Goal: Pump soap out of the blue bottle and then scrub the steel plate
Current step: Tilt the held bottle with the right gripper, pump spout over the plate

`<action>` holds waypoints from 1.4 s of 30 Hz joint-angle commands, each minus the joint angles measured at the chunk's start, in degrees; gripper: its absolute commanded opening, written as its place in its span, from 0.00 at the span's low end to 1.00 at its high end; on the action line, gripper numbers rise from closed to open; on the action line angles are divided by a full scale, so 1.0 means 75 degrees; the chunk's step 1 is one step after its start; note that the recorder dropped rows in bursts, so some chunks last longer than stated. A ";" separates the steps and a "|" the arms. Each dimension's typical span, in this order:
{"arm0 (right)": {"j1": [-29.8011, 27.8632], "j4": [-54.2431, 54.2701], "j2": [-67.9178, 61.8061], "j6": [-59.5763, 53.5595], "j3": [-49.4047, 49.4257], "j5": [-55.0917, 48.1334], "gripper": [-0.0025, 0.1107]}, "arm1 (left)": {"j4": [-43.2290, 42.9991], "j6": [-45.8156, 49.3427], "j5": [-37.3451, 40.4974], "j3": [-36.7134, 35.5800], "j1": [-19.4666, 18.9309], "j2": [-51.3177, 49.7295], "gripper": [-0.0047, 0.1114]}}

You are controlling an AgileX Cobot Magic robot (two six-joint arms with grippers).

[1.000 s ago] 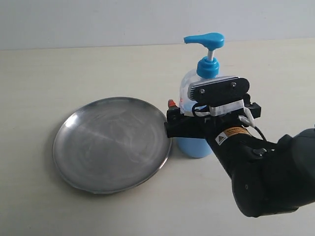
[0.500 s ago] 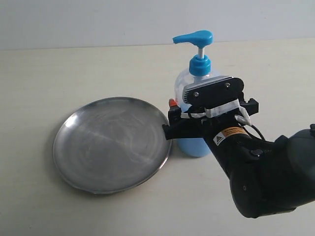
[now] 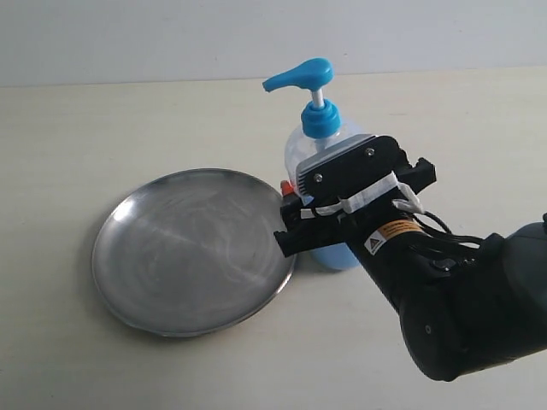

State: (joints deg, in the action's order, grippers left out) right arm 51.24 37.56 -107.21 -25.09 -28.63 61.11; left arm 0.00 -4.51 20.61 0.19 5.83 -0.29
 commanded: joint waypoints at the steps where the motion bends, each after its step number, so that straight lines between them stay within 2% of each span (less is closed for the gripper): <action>1: 0.0006 -0.0260 0.0164 -0.0139 -0.0056 0.0430 0.02 | 0.0000 -0.0029 -0.0054 -0.0026 0.0041 0.0039 0.04; 42: 0.0006 -0.0685 0.0164 -0.0443 -0.0056 0.0430 0.02 | 0.0000 -0.0029 -0.0054 -0.0026 0.0041 0.0039 0.04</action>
State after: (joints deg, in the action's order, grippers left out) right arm 51.24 33.30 -107.21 -27.61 -28.63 60.79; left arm 0.00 -4.51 20.61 0.19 5.83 -0.29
